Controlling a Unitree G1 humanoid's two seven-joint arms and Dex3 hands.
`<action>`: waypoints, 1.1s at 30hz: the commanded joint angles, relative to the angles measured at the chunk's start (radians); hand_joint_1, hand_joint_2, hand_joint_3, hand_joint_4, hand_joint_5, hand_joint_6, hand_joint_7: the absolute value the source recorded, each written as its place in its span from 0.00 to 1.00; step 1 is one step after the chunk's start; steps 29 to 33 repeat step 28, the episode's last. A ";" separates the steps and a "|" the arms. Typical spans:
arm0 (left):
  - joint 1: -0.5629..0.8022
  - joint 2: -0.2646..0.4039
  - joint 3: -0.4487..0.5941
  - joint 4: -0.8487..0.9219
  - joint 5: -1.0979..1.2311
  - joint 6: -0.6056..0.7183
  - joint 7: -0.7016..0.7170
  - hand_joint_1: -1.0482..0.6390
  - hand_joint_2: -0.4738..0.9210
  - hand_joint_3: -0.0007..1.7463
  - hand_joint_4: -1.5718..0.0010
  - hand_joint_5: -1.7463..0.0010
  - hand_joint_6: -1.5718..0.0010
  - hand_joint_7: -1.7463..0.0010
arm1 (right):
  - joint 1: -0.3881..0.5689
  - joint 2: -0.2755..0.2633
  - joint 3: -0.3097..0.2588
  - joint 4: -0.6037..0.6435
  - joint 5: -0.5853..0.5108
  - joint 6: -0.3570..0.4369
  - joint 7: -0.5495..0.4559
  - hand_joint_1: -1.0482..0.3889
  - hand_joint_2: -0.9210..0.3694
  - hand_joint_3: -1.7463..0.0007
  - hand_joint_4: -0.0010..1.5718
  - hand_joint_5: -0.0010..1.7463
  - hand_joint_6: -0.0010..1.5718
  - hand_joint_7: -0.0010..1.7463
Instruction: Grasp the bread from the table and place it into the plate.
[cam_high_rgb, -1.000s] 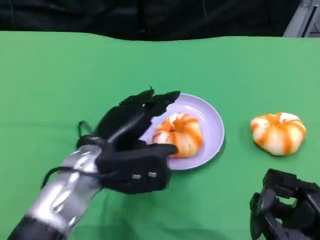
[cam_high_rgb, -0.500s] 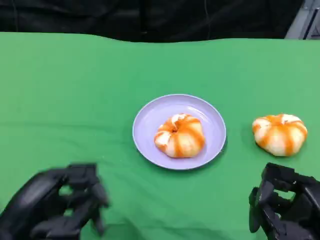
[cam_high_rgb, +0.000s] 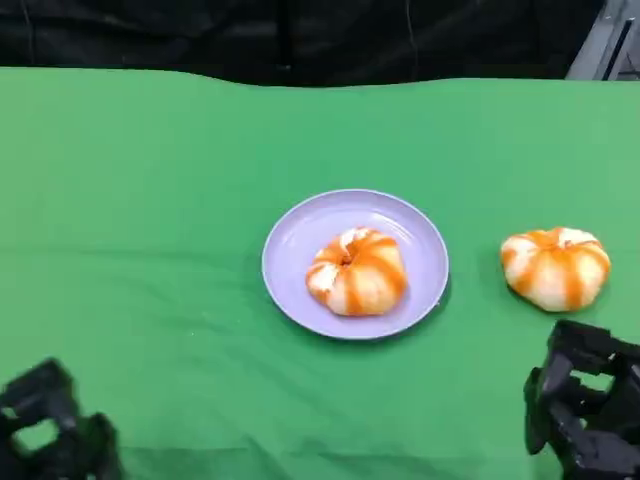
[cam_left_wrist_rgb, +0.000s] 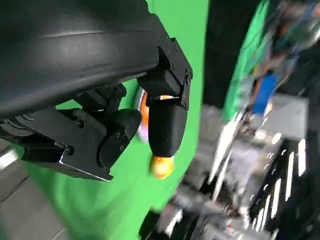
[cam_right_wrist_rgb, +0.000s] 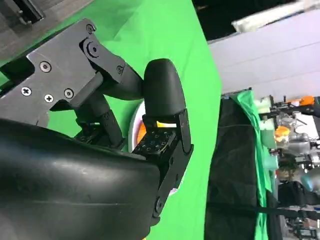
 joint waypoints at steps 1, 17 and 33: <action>-0.013 0.001 0.007 0.024 0.064 -0.046 0.015 0.64 0.80 0.66 0.46 0.00 0.56 0.00 | -0.006 -0.020 -0.020 0.003 0.019 0.006 0.012 0.62 0.41 0.27 0.56 0.99 0.53 0.86; -0.075 -0.011 -0.011 0.031 0.065 -0.025 0.002 0.69 0.84 0.72 0.38 0.00 0.51 0.00 | 0.014 -0.008 -0.002 -0.029 0.018 0.009 -0.002 0.64 0.40 0.28 0.58 0.97 0.55 0.84; -0.113 0.000 -0.006 0.059 0.097 -0.023 0.025 0.69 0.86 0.72 0.38 0.00 0.52 0.00 | 0.012 -0.012 -0.007 -0.026 0.015 0.007 -0.001 0.63 0.40 0.27 0.58 0.97 0.56 0.83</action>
